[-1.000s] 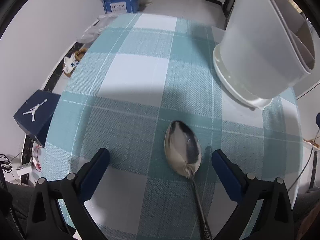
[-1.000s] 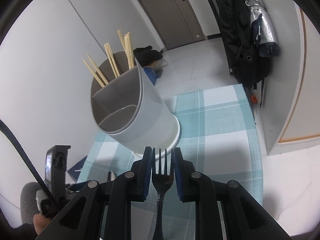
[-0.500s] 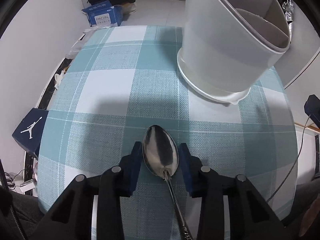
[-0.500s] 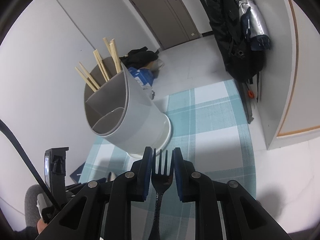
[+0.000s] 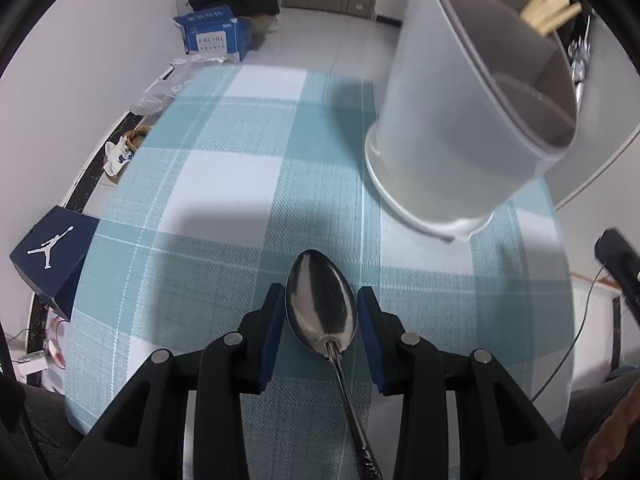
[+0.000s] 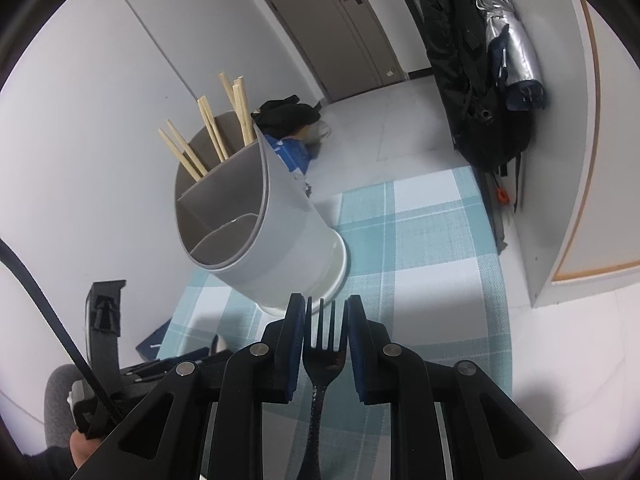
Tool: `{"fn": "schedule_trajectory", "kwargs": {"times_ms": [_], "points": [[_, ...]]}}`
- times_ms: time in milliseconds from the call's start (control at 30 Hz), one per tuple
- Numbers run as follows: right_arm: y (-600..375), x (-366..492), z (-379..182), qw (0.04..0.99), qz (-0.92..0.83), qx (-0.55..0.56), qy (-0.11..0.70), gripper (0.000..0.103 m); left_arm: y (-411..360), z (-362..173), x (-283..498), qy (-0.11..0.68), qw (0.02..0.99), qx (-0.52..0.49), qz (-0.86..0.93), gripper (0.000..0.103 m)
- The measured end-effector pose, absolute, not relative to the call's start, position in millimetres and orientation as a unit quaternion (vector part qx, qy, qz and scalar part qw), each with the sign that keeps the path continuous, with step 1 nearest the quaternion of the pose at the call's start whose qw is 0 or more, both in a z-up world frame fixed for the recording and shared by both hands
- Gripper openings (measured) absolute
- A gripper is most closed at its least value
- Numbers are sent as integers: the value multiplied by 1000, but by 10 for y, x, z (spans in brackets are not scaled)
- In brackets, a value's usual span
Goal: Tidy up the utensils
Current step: 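Lift the fork and spoon with both grippers toward the white holder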
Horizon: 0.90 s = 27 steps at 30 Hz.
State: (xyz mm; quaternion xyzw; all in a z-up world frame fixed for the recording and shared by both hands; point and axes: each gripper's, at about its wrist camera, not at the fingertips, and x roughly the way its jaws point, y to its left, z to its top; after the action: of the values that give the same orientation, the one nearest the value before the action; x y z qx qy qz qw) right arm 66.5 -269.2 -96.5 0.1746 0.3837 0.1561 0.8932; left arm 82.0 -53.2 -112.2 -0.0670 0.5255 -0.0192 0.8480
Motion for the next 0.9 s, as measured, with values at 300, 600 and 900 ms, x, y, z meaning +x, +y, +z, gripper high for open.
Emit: {"fn": "schedule_trajectory", "kwargs": {"times_ms": [300, 600, 900], "points": [[-2572, 569, -827, 906, 165, 153, 359, 20, -542, -858, 731, 458, 885, -75, -36, 31], [-2411, 438, -732, 918, 173, 120, 335, 20, -450, -588, 586, 388, 916, -82, -58, 31], [-2288, 282, -646, 930, 171, 81, 315, 20, -369, -273, 448, 334, 935, -100, -58, 31]]}}
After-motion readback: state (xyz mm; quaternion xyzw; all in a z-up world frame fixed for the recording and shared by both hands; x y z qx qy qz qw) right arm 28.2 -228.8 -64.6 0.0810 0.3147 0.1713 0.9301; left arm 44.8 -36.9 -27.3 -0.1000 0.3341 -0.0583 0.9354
